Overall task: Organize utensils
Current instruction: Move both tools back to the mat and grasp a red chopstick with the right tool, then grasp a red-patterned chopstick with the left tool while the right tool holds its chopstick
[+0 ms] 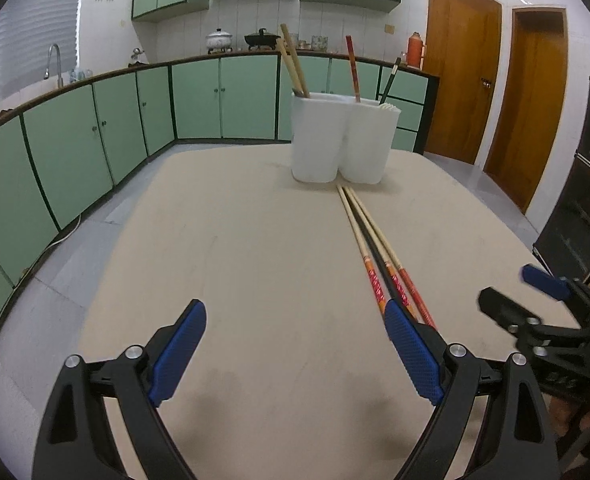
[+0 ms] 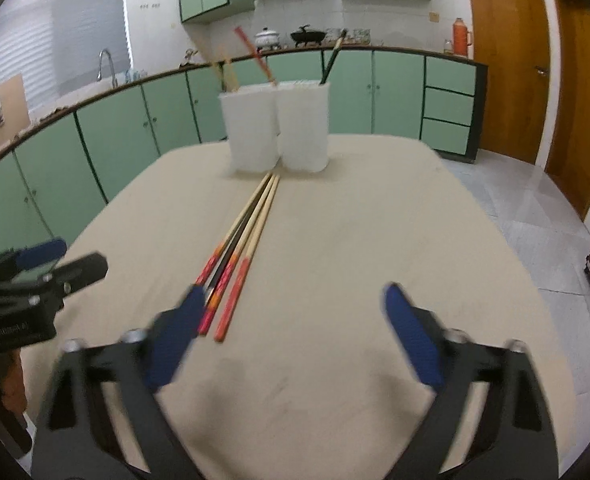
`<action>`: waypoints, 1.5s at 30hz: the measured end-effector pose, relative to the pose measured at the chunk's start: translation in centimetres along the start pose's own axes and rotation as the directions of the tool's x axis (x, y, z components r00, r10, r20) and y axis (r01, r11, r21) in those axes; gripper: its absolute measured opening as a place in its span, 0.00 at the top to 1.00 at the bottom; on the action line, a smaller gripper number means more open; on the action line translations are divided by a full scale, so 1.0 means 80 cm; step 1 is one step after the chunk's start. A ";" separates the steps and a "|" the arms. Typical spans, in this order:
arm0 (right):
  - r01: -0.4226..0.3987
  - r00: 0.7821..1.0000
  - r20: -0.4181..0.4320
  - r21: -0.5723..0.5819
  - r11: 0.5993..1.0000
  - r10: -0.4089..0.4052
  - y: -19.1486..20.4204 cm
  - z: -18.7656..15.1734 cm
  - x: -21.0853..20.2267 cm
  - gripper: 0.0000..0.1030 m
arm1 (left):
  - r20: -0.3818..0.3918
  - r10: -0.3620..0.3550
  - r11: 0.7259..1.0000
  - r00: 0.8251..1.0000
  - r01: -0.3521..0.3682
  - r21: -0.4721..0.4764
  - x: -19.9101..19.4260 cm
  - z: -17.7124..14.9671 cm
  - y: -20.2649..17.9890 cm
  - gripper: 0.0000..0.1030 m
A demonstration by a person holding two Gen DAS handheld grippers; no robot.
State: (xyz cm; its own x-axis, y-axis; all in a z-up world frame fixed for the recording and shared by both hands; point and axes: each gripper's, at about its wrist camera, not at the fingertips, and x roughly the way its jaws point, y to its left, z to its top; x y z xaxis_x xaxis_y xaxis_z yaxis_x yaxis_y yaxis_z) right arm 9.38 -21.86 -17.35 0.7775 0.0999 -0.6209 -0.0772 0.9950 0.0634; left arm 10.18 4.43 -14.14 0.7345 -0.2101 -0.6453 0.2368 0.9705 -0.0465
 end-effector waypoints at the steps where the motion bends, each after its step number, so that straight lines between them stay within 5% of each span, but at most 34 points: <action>1: -0.003 1.000 -0.014 0.000 1.000 0.003 0.003 -0.001 0.003 0.29 | -0.004 0.001 1.000 1.000 -0.001 0.001 0.000 -0.001 0.001 0.14; 22: -0.011 0.991 -0.135 -0.079 0.997 0.000 0.040 -0.008 0.043 0.66 | -0.037 0.005 0.999 0.999 -0.007 -0.044 0.009 -0.015 0.029 0.14; 28: -0.039 0.990 -0.140 -0.097 0.995 0.025 0.040 -0.008 0.043 0.93 | -0.045 -0.017 0.999 0.999 0.016 -0.031 0.012 -0.014 0.016 0.14; 45: 0.064 0.994 -0.089 0.001 0.998 -0.064 -0.050 -0.007 0.013 0.95 | -0.126 -0.031 0.999 0.992 0.032 0.003 0.054 -0.016 -0.045 0.18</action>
State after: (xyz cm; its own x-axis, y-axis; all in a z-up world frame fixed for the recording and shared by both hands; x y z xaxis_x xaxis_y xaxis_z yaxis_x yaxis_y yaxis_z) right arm 10.13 -25.76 -18.72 0.7223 0.0357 -0.6907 -0.0263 0.9994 0.0242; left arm 11.68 0.21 -17.71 0.6409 -0.2237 -0.7343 0.2616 0.9630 -0.0651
